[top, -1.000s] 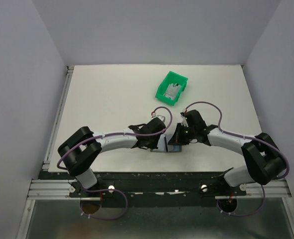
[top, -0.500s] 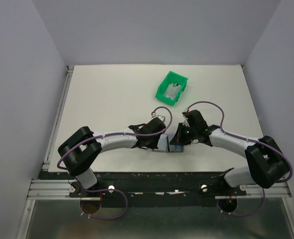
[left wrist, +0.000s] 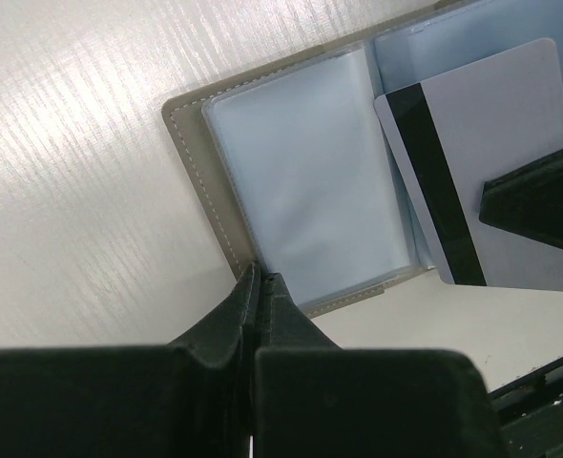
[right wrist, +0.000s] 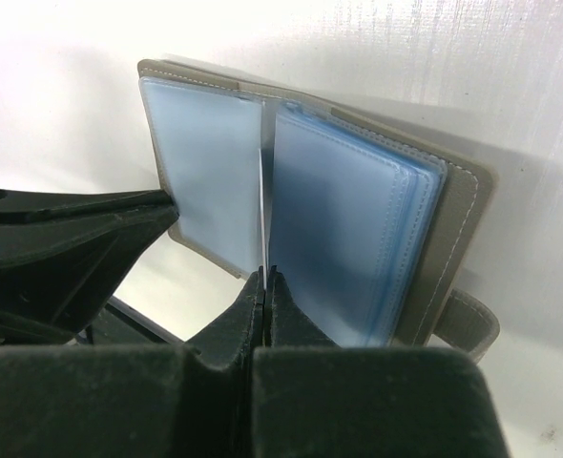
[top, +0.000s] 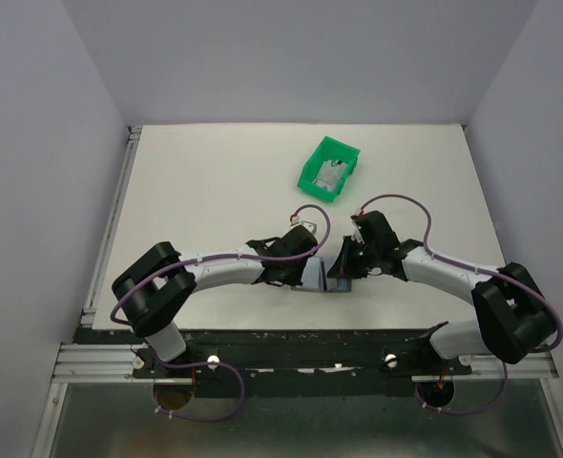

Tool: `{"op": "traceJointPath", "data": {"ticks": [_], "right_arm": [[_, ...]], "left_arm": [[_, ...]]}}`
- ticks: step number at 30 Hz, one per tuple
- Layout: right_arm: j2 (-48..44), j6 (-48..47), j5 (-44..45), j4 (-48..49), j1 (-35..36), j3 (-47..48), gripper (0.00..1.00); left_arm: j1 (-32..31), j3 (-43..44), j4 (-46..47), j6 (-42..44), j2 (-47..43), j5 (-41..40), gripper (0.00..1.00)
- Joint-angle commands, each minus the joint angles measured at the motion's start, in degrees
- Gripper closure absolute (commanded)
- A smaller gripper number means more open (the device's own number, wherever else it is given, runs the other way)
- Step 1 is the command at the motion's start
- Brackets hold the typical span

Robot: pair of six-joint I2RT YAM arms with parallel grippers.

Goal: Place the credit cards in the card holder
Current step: Insert the credit card into the card holder.

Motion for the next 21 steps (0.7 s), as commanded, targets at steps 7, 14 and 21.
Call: {"op": "traceJointPath", "data": {"ticks": [7, 14, 21], "right_arm": [[-1.0, -0.6, 1.8, -2.1, 0.2, 0.0, 0.99], [-0.9, -0.7, 1.5, -2.3, 0.2, 0.0, 0.99], [-1.3, -0.7, 1.5, -2.7, 0.2, 0.0, 1.00]], "left_arm": [[0.0, 1.1, 0.3, 0.0, 0.6, -0.3, 1.00], [-0.1, 0.7, 0.4, -0.1, 0.5, -0.3, 1.00], [-0.1, 0.8, 0.4, -0.1, 0.6, -0.3, 1.00]]}}
